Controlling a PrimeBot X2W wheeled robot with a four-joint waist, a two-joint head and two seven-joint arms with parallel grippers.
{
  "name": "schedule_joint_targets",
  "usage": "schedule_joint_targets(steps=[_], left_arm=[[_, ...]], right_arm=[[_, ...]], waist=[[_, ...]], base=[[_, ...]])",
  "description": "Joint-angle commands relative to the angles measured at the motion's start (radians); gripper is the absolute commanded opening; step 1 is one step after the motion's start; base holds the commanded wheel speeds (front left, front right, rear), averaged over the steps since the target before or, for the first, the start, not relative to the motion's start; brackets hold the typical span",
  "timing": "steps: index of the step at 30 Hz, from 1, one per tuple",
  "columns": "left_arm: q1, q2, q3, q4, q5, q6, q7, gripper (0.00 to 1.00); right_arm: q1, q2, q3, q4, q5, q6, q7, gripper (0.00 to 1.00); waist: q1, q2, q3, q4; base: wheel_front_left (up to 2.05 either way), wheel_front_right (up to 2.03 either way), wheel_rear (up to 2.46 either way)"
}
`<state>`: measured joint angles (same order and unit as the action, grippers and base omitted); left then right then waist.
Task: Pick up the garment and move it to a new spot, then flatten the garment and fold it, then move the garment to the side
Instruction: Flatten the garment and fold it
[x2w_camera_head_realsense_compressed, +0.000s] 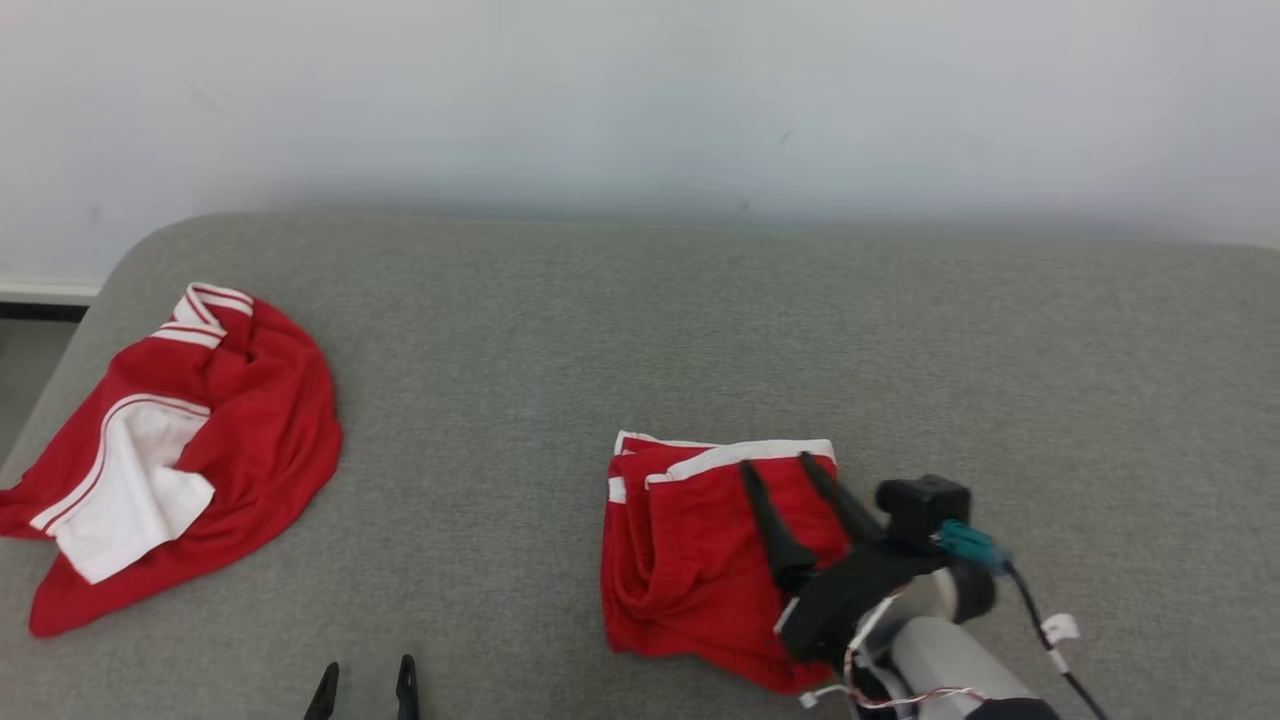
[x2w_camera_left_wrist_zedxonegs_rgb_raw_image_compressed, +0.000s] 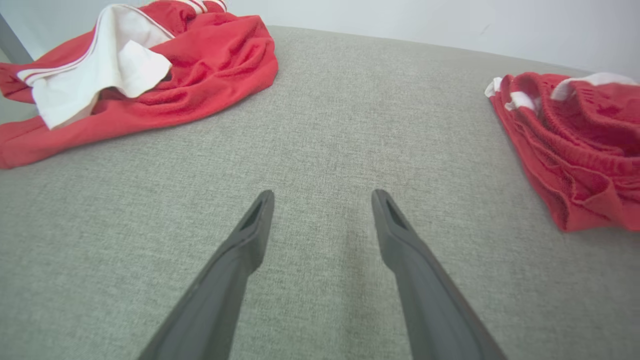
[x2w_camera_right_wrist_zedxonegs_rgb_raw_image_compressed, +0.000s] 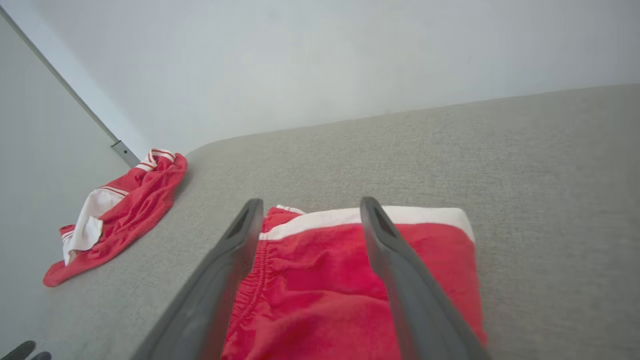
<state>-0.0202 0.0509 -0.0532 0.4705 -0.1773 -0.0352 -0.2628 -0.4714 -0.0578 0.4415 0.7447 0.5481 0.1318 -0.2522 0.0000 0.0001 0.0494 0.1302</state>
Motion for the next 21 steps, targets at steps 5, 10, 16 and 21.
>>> schedule_joint_targets(steps=[5, 10, 16, 21], left_arm=[[0.012, -0.001, 0.014, -0.035, 0.010, 0.012, -0.003, 1.00], [0.021, -0.001, 0.034, -0.051, 0.014, 0.017, -0.003, 1.00], [0.028, -0.001, 0.059, -0.064, 0.026, 0.010, -0.003, 1.00], [0.034, -0.001, 0.066, -0.073, 0.032, 0.005, -0.003, 1.00]], right_arm=[[0.070, -0.035, -0.198, -0.053, -0.168, -0.003, -0.013, 1.00], [0.186, -0.025, -0.365, -0.158, -0.318, -0.002, -0.013, 1.00], [0.285, -0.004, -0.453, -0.235, -0.424, -0.003, -0.013, 1.00], [0.321, 0.004, -0.471, -0.271, -0.457, -0.003, -0.014, 1.00]], waist=[[0.0000, -0.0001, -0.018, -0.078], [0.0000, -0.0001, -0.026, -0.114], [0.0000, -0.0001, -0.034, -0.139], [0.0000, -0.0001, -0.037, -0.147]], base=[[0.00, 0.00, 0.00], [0.00, 0.00, 0.00], [0.00, 0.00, 0.00], [0.00, 0.00, 0.00]])
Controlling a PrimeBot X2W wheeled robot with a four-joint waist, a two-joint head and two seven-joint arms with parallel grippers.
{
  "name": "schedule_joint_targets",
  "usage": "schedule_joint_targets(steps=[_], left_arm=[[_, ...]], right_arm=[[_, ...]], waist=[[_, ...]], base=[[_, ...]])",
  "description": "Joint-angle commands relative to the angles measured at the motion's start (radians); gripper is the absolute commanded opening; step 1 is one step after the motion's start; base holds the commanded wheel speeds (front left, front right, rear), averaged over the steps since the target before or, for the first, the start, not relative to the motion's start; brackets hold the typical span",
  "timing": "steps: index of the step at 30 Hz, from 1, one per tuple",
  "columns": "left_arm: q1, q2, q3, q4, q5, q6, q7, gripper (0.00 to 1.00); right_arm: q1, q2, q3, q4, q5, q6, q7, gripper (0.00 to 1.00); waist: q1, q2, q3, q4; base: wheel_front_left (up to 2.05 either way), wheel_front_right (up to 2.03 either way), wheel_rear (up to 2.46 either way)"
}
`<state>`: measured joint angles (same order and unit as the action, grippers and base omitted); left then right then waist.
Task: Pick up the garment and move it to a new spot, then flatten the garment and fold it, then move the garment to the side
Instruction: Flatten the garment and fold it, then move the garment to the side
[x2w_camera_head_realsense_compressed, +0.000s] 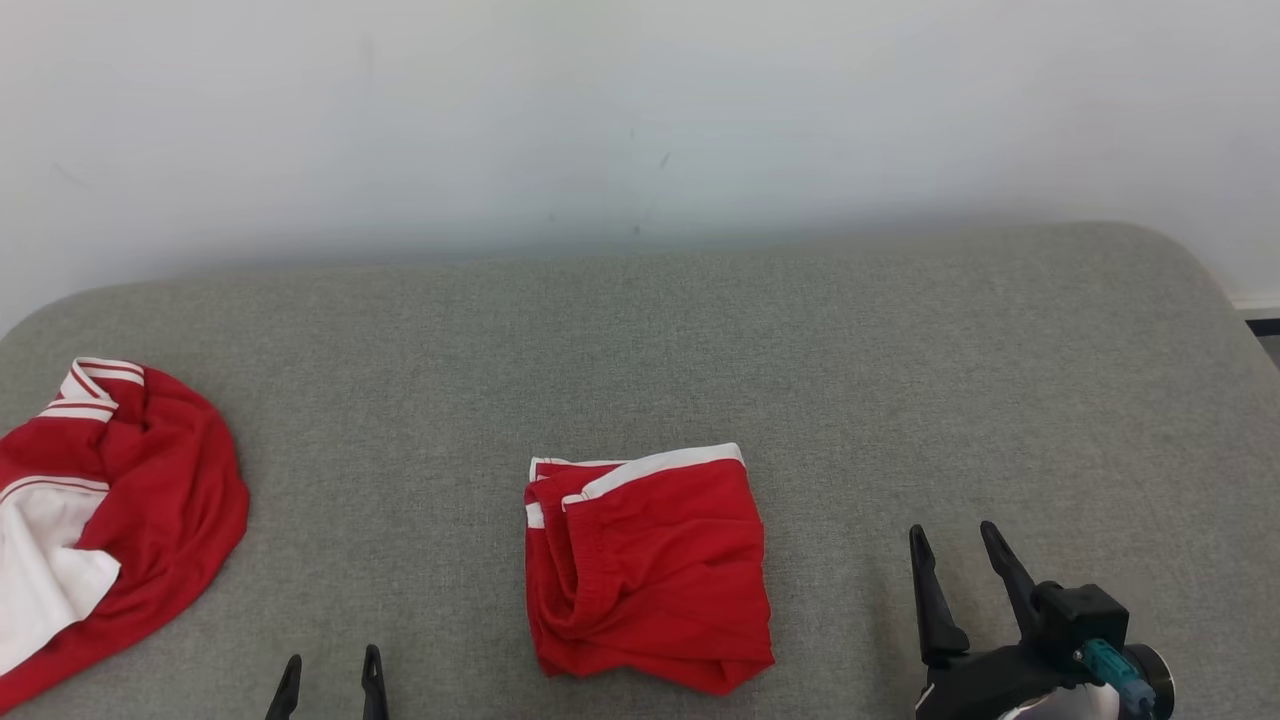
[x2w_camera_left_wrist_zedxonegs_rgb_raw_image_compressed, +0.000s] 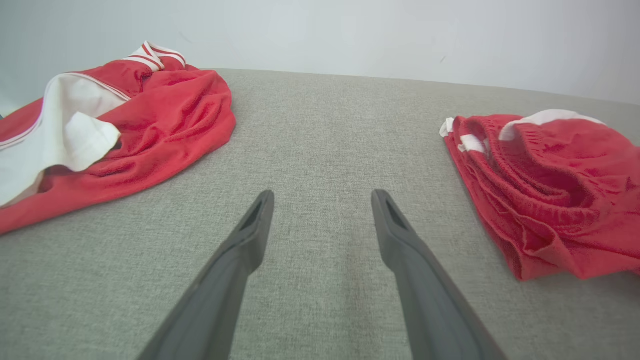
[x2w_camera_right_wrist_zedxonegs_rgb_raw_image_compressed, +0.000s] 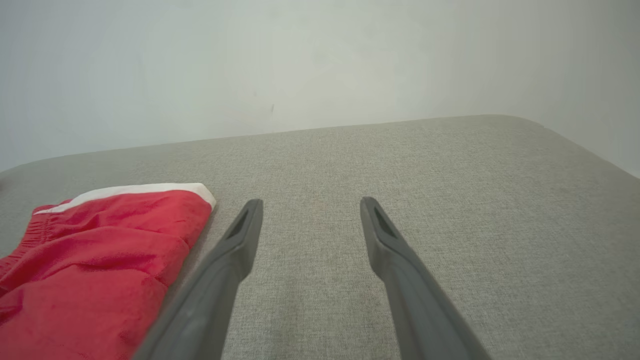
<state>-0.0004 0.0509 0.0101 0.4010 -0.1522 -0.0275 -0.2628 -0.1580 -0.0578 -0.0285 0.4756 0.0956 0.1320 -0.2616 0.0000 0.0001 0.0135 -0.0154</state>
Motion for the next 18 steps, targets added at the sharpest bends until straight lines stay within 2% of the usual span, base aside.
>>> schedule_joint_targets(steps=[1, 18], left_arm=[[0.016, -0.001, 0.002, -0.005, 0.009, -0.005, -0.003, 1.00], [0.041, -0.001, -0.003, -0.032, 0.024, -0.013, -0.003, 1.00]], right_arm=[[0.016, 0.004, -0.004, -0.010, -0.012, -0.003, -0.004, 1.00], [0.076, 0.007, 0.055, -0.031, 0.033, -0.003, -0.004, 1.00]], waist=[[0.0000, -0.0001, -0.003, -0.003], [0.0000, -0.0001, -0.036, -0.017]], base=[[0.00, 0.00, 0.00], [0.00, 0.00, 0.00]])
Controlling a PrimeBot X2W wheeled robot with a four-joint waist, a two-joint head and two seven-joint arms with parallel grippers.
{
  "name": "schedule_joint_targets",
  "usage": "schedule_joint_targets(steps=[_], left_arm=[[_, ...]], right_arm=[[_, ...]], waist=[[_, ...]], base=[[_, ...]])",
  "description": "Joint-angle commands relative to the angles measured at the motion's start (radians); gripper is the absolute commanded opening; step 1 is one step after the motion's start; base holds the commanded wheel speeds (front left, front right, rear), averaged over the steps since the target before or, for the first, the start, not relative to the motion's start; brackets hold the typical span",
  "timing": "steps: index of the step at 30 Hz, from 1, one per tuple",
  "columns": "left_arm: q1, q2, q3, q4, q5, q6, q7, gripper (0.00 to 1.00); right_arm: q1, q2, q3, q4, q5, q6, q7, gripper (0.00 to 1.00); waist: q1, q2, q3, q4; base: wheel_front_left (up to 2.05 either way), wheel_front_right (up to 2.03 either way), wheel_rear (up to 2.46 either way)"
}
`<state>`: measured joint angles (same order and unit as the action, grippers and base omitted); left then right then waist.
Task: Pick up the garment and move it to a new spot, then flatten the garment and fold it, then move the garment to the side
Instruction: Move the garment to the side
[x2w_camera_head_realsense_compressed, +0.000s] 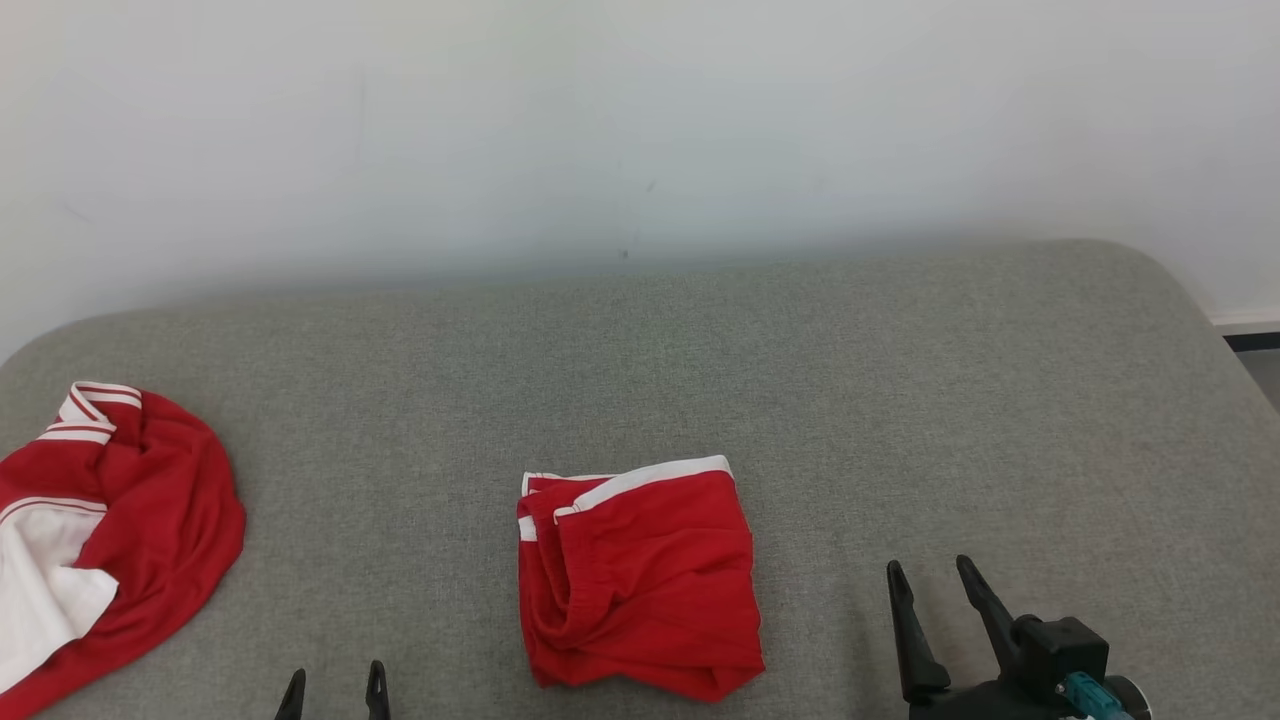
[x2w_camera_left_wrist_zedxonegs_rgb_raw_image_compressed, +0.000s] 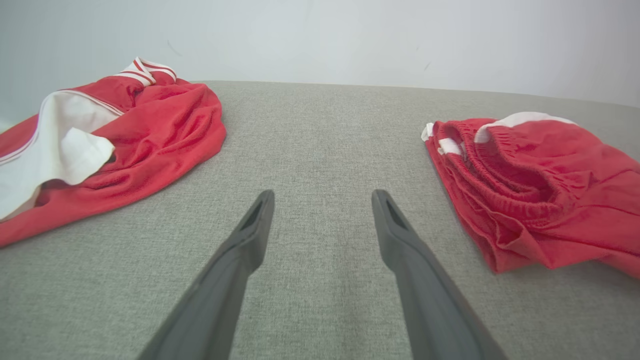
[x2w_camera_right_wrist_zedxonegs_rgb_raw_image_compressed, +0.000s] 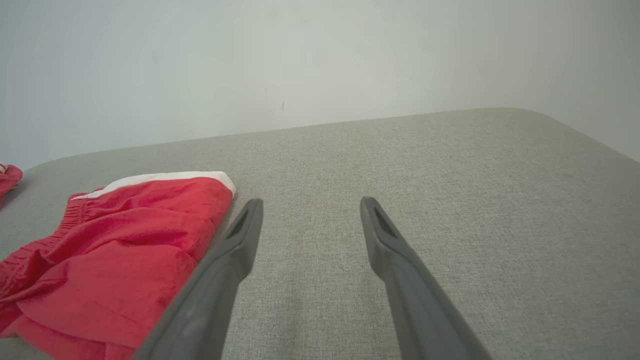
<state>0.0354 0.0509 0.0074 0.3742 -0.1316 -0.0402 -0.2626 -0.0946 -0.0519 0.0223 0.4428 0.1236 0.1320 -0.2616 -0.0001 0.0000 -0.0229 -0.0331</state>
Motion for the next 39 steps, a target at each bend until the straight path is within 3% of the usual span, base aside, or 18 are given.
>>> schedule_joint_targets(steps=[1, 5, 15, 31, 32, 34, 39], left_arm=[[0.005, -0.001, -0.001, -0.005, 0.003, 0.000, -0.003, 1.00], [0.008, -0.001, -0.009, -0.005, 0.003, -0.002, -0.003, 1.00], [0.003, -0.001, -0.035, 0.017, 0.005, -0.010, -0.003, 1.00], [-0.014, -0.001, -0.020, 0.038, 0.007, -0.021, -0.003, 1.00], [-0.016, -0.001, -0.020, 0.038, 0.006, -0.019, -0.003, 1.00], [-0.018, -0.001, -0.024, 0.039, 0.001, -0.016, -0.003, 1.00], [-0.018, -0.001, -0.043, 0.042, -0.014, -0.014, -0.003, 1.00]], right_arm=[[0.012, 0.002, 0.006, 0.005, 0.007, -0.003, -0.004, 1.00], [0.010, 0.002, 0.037, 0.016, 0.051, -0.003, -0.004, 1.00], [-0.086, 0.001, 0.250, 0.178, 0.272, -0.003, -0.002, 1.00], [-0.260, 0.001, 0.388, 0.470, 0.497, -0.003, 0.012, 1.00], [-0.270, 0.001, 0.400, 0.484, 0.508, -0.003, 0.014, 0.97], [-0.285, 0.002, 0.423, 0.514, 0.525, -0.003, 0.016, 0.00], [-0.328, -0.005, 0.417, 0.595, 0.501, -0.003, 0.003, 0.00]], waist=[[0.0001, 0.0000, 0.001, 0.001], [0.0001, 0.0000, 0.005, 0.008], [0.0001, 0.0000, 0.026, 0.059], [0.0001, 0.0000, 0.052, 0.139], [0.0001, 0.0000, 0.054, 0.140], [0.0001, 0.0000, 0.056, 0.141], [0.0001, 0.0000, 0.056, 0.128]], base=[[0.00, 0.00, 0.00], [0.00, 0.00, 0.00], [0.00, 0.00, 0.00], [0.00, 0.00, 0.00], [0.00, 0.00, 0.00], [0.00, 0.00, 0.00], [0.00, 0.00, 0.00]])
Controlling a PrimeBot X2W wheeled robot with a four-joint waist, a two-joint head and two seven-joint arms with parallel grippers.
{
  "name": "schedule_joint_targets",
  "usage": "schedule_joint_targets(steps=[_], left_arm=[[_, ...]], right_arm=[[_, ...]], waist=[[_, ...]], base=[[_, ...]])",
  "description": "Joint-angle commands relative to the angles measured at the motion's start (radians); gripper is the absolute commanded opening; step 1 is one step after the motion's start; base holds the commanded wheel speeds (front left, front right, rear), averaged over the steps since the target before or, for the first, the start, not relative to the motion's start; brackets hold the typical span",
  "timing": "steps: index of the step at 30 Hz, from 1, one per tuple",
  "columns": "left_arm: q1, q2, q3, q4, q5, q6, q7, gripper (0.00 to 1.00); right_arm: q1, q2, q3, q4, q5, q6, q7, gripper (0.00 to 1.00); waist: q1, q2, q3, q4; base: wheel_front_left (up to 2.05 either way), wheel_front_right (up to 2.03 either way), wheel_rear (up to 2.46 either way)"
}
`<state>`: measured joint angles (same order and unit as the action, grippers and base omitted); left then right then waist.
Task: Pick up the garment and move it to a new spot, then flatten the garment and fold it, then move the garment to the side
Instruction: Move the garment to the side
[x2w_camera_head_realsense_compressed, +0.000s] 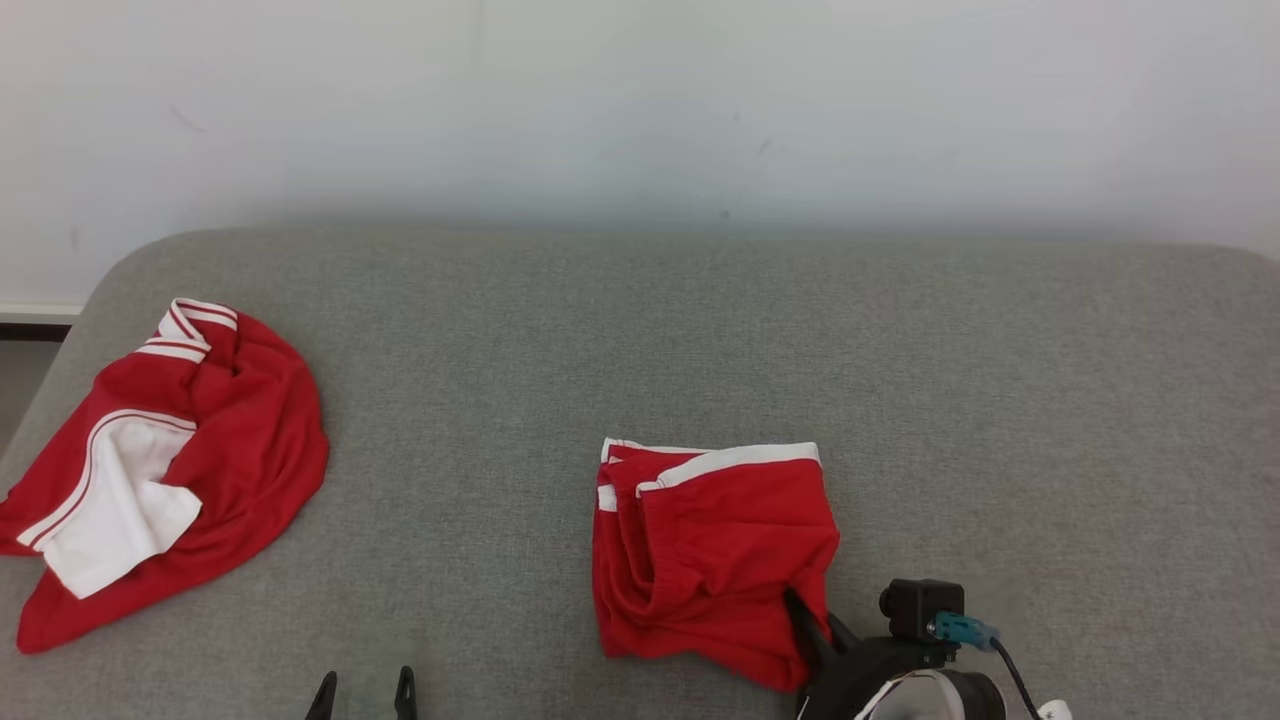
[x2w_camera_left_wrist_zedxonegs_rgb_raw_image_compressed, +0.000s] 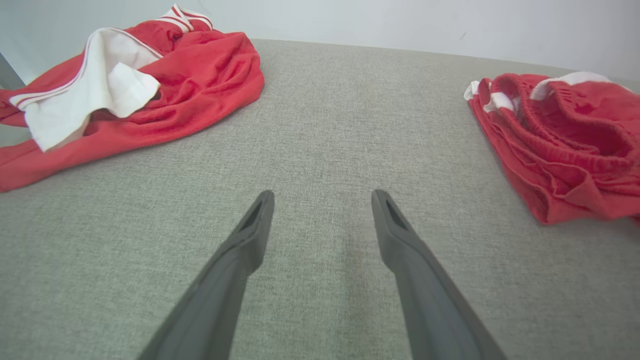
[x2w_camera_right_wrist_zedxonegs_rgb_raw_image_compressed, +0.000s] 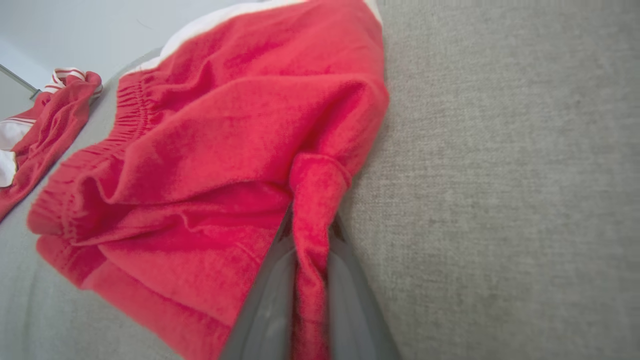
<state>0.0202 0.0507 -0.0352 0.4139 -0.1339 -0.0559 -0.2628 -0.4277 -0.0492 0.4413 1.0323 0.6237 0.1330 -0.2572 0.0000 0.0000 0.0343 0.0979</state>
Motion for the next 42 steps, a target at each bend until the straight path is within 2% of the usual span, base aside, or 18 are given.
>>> schedule_joint_targets(steps=[1, 5, 10, 24, 29, 35, 42], left_arm=[[-0.002, -0.001, -0.003, 0.001, -0.014, 0.001, -0.003, 1.00], [0.005, -0.001, -0.015, -0.005, -0.015, 0.000, -0.003, 1.00], [0.011, -0.001, -0.042, -0.013, -0.017, -0.002, -0.003, 1.00], [-0.065, 0.000, -0.139, -0.043, -0.030, -0.001, -0.003, 1.00], [-0.094, 0.000, -0.150, -0.047, -0.024, -0.010, -0.003, 1.00], [-0.115, 0.001, -0.156, -0.044, -0.015, -0.020, -0.003, 1.00], [-0.142, 0.001, -0.158, -0.034, 0.013, -0.032, -0.003, 1.00]], right_arm=[[-0.001, -0.013, -0.010, 0.017, -0.003, -0.004, -0.004, 0.00], [-0.015, -0.036, -0.045, 0.035, -0.029, -0.004, -0.007, 0.00], [0.000, -0.047, -0.082, 0.002, -0.068, -0.004, -0.007, 0.00], [-0.014, -0.051, -0.094, -0.073, -0.132, -0.004, -0.007, 0.00], [-0.025, -0.044, -0.089, -0.097, -0.131, -0.004, -0.007, 0.00], [-0.031, -0.039, -0.086, -0.117, -0.125, -0.004, -0.007, 0.00], [-0.054, -0.041, -0.082, -0.143, -0.141, -0.004, -0.007, 0.00]], waist=[[0.0000, 0.0000, -0.003, -0.009], [0.0000, 0.0000, -0.013, -0.048], [0.0000, 0.0000, -0.018, -0.140], [0.0000, 0.0000, 0.042, -0.490], [0.0000, 0.0000, 0.070, -0.574], [0.0000, 0.0000, 0.098, -0.614], [0.0000, 0.0000, 0.141, -0.598]], base=[[0.00, 0.00, 0.00], [0.00, 0.00, 0.00], [0.00, 0.00, 0.00], [0.00, 0.00, 0.00], [0.00, 0.00, 0.00], [0.00, 0.00, 0.00], [0.00, 0.00, 0.00]])
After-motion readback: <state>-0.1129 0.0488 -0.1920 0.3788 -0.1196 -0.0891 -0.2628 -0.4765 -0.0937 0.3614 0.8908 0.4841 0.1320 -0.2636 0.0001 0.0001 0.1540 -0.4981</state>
